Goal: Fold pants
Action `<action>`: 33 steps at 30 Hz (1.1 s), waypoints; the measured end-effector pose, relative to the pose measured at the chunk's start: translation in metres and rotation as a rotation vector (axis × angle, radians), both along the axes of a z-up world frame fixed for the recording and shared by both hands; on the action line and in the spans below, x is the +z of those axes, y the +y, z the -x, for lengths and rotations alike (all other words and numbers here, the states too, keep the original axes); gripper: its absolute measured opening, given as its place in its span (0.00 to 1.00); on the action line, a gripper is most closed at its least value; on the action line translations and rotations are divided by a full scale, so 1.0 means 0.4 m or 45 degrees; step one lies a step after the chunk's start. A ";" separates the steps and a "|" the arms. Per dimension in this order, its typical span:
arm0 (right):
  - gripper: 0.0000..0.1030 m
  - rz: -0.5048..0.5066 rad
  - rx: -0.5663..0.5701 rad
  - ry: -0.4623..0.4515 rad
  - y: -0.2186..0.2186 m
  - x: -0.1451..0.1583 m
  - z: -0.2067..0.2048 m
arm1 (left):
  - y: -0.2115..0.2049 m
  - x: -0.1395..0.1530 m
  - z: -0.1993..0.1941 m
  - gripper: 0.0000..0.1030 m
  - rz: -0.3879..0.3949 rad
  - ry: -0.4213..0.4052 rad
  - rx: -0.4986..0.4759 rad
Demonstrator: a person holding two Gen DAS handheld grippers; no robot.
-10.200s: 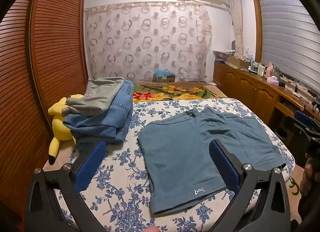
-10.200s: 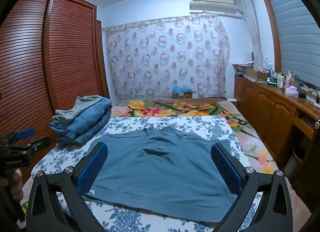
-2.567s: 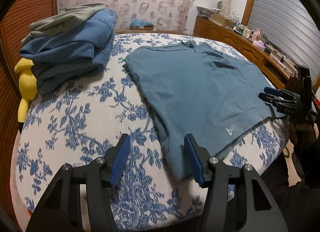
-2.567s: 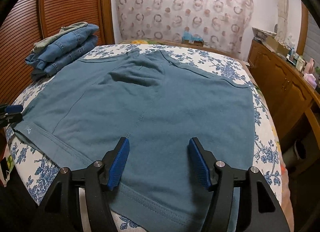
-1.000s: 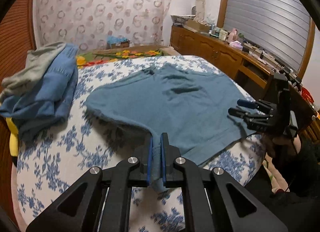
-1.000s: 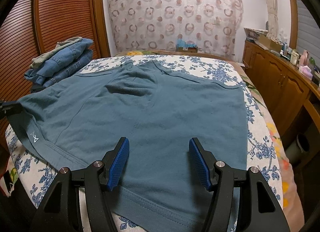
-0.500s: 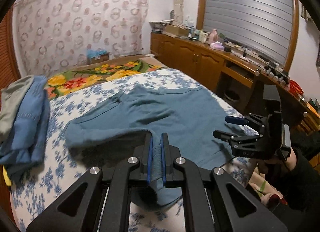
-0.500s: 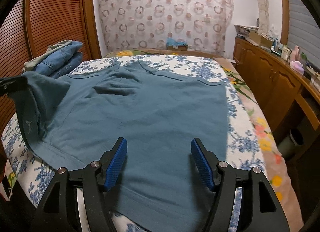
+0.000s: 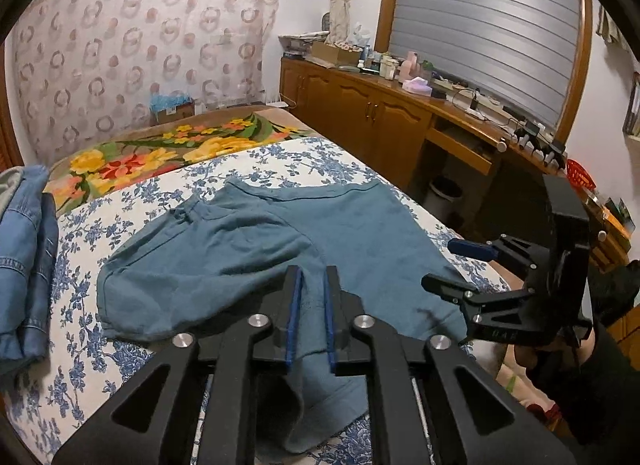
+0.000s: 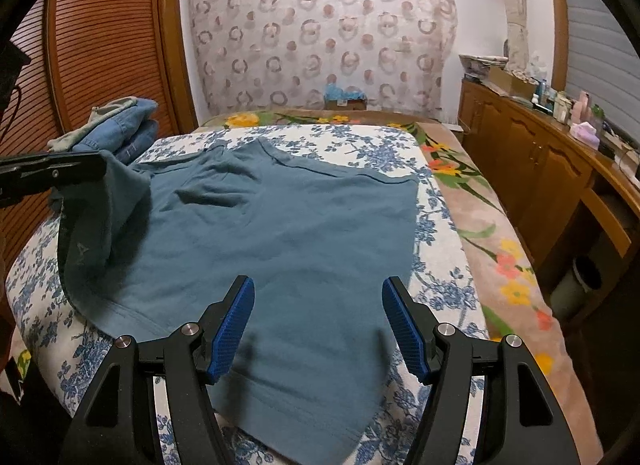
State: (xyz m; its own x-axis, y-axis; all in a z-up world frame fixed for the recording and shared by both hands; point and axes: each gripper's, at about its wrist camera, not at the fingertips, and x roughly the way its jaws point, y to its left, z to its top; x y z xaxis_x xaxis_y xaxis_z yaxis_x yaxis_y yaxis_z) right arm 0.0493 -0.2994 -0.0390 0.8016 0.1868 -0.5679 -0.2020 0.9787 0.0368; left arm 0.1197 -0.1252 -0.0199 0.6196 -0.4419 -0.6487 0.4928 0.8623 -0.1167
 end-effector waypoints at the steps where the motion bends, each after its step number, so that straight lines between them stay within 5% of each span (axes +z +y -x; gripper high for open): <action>1: 0.66 0.002 0.003 0.003 0.007 -0.001 -0.005 | 0.005 0.002 0.000 0.18 0.004 0.001 0.001; 2: 0.66 0.002 0.004 0.004 0.006 0.000 -0.006 | 0.011 0.006 0.001 0.22 0.011 -0.004 -0.003; 4: 0.66 -0.002 0.009 0.003 0.018 0.001 -0.011 | 0.015 0.016 0.007 0.50 0.013 -0.026 -0.001; 7: 0.66 -0.007 0.016 0.001 0.033 0.008 -0.020 | 0.038 0.022 0.010 0.66 0.000 -0.078 0.019; 21: 0.66 -0.028 0.188 0.015 0.128 0.009 -0.021 | 0.198 -0.071 0.010 0.70 -0.013 -0.022 0.181; 33: 0.53 0.002 0.261 0.089 0.137 -0.024 -0.006 | 0.232 -0.147 0.061 0.71 -0.057 0.047 0.215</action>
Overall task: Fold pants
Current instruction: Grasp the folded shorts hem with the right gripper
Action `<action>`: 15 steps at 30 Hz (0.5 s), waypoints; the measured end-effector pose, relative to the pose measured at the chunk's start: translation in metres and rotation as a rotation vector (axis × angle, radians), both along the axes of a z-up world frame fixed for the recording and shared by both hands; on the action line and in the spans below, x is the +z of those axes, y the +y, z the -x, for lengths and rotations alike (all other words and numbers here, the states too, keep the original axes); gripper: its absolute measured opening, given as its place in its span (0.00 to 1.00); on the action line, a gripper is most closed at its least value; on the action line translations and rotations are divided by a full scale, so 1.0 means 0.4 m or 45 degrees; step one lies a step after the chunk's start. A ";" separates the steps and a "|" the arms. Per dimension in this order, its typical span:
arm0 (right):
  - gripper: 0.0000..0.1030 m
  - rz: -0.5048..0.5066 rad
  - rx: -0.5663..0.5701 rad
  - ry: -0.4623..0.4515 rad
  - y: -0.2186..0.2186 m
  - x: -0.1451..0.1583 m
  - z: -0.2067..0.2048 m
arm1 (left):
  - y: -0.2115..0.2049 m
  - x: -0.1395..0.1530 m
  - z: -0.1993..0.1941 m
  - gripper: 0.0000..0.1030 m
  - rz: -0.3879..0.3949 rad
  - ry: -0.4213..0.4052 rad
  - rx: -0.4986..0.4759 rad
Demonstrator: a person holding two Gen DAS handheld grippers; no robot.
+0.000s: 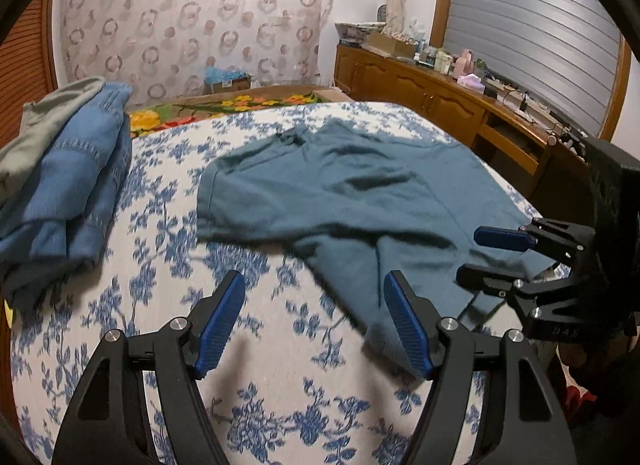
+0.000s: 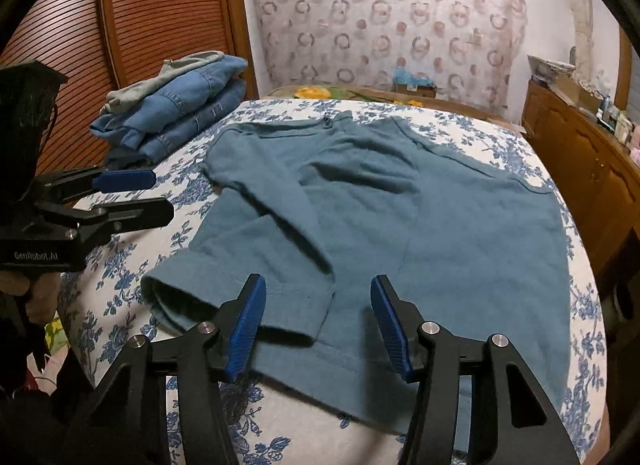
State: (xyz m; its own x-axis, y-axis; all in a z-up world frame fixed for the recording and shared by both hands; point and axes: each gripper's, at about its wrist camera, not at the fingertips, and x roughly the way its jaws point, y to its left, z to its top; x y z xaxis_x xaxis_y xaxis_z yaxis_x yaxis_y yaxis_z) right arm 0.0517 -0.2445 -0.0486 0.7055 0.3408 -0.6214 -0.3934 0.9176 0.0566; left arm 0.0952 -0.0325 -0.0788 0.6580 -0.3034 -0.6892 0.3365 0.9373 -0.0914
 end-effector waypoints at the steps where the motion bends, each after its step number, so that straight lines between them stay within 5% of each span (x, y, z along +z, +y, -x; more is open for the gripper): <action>1: 0.51 -0.002 0.005 0.002 -0.001 -0.001 0.000 | 0.001 -0.002 0.002 0.71 -0.003 0.003 0.004; 3: 0.36 -0.002 0.028 0.008 0.003 -0.002 0.001 | 0.005 -0.010 0.007 0.71 -0.008 0.012 0.010; 12: 0.33 -0.014 0.038 0.049 0.010 -0.014 -0.012 | 0.002 -0.026 0.010 0.71 -0.013 0.037 0.008; 15: 0.18 -0.020 0.045 0.030 0.028 -0.010 -0.013 | -0.002 -0.026 0.010 0.71 -0.010 0.038 0.004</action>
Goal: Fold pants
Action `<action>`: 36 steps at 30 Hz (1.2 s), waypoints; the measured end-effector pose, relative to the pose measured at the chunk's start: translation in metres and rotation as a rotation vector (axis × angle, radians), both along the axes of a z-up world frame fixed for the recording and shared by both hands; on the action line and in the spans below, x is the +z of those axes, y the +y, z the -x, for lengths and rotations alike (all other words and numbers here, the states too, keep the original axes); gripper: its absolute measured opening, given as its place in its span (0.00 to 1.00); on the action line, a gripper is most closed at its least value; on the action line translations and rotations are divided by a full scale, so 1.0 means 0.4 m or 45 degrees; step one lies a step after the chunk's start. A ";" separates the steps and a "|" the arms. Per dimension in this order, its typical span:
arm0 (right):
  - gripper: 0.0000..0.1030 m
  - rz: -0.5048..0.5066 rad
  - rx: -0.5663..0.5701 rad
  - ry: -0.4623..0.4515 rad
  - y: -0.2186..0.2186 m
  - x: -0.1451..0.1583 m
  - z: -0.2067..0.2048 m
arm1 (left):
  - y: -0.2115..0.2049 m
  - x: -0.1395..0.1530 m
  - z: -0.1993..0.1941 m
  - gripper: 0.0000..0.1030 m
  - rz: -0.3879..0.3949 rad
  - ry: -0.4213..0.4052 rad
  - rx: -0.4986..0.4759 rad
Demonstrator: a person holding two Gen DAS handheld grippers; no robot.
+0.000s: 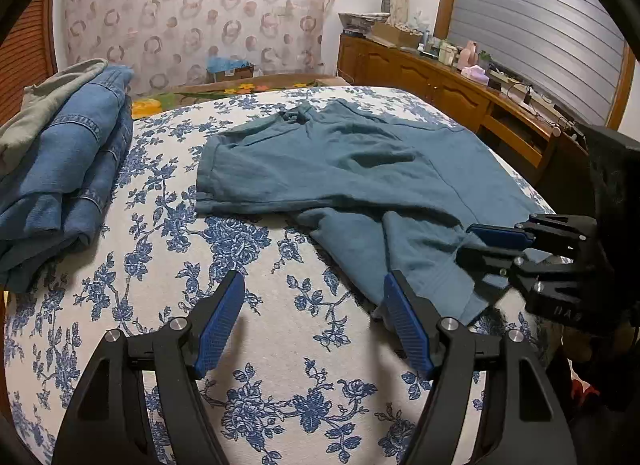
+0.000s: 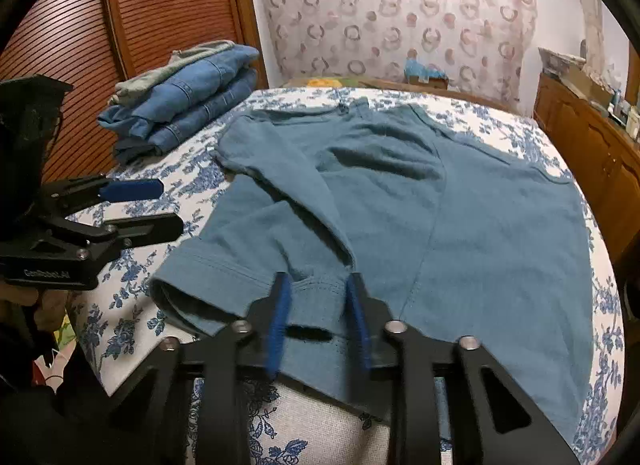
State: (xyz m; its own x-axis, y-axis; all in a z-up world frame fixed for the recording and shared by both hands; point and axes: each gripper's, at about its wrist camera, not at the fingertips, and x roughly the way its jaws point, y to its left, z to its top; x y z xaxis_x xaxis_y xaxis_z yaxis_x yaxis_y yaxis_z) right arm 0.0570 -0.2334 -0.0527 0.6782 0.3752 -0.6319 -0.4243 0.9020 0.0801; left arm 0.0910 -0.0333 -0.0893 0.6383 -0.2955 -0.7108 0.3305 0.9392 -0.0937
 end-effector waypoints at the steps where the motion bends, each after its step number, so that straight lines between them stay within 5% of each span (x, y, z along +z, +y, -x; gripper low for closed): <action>1: 0.15 -0.014 0.008 -0.009 -0.001 0.004 0.004 | -0.002 0.002 0.000 0.71 0.000 -0.002 -0.002; 3: 0.08 -0.034 0.021 -0.033 -0.005 0.015 0.014 | -0.007 0.009 0.001 0.71 0.002 -0.011 -0.008; 21: 0.07 -0.065 -0.128 -0.300 -0.155 0.148 0.147 | -0.106 0.074 -0.020 0.71 0.013 -0.090 -0.118; 36: 0.07 -0.040 -0.293 -0.208 -0.227 0.099 0.244 | -0.192 0.068 -0.028 0.72 -0.008 -0.072 -0.192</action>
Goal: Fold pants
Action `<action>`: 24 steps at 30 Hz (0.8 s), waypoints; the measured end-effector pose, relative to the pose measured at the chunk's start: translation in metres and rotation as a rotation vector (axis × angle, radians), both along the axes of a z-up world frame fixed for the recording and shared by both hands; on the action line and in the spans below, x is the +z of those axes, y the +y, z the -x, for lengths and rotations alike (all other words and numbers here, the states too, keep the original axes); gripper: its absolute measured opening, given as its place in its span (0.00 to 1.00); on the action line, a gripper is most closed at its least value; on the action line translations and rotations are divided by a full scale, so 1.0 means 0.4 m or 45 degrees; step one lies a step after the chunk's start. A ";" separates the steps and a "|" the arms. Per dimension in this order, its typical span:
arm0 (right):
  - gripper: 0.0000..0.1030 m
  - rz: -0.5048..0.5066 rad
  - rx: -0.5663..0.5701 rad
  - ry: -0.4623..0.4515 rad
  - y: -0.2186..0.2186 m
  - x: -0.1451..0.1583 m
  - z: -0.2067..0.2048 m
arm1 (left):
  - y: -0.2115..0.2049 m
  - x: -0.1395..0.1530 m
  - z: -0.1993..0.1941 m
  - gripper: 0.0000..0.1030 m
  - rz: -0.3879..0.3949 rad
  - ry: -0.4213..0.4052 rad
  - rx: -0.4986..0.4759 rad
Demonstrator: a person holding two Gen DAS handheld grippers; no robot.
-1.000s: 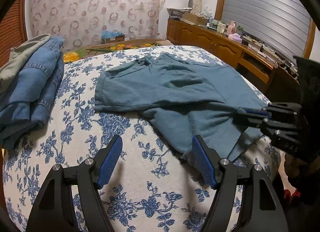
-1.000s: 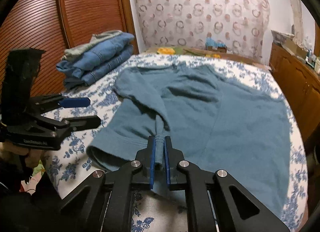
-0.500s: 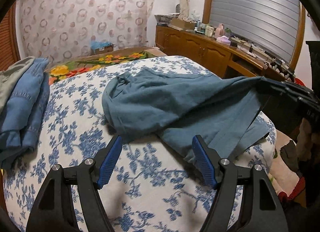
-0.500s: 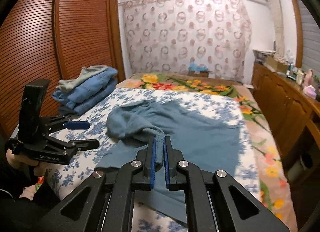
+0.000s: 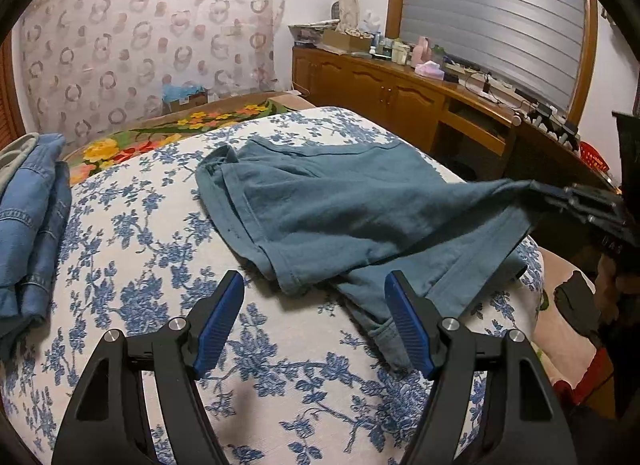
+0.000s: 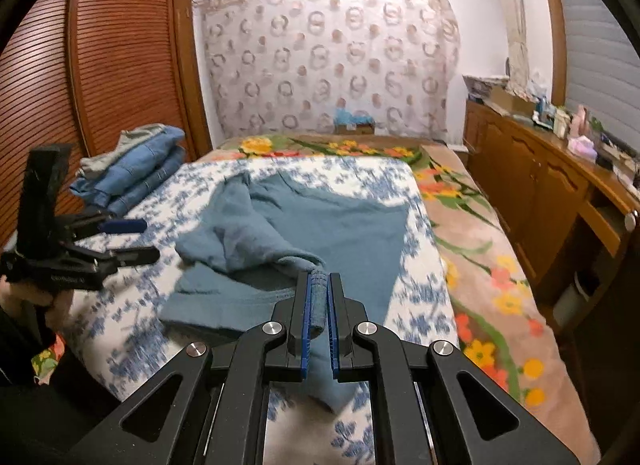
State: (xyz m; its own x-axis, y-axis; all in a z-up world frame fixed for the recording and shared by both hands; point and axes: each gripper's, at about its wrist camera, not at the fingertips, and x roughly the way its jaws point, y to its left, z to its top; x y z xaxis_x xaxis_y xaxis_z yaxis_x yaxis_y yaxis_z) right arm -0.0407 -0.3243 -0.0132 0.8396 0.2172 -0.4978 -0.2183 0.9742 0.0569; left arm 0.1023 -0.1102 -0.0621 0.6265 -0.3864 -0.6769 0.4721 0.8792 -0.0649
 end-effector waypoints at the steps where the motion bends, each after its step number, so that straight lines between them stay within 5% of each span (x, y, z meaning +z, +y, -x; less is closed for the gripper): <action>1: 0.07 0.001 -0.004 0.012 0.003 -0.007 0.004 | -0.006 -0.002 -0.001 0.72 -0.002 0.006 -0.003; 24: 0.07 -0.063 -0.028 0.186 -0.021 0.023 0.013 | -0.066 -0.077 -0.021 0.72 -0.078 0.106 -0.047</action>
State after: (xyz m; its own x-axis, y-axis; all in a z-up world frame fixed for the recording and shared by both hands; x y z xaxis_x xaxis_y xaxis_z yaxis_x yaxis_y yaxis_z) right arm -0.0458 -0.3328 -0.0040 0.7638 0.2269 -0.6043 -0.1828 0.9739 0.1346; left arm 0.1107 -0.1368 -0.0930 0.5535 -0.3644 -0.7489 0.4991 0.8650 -0.0520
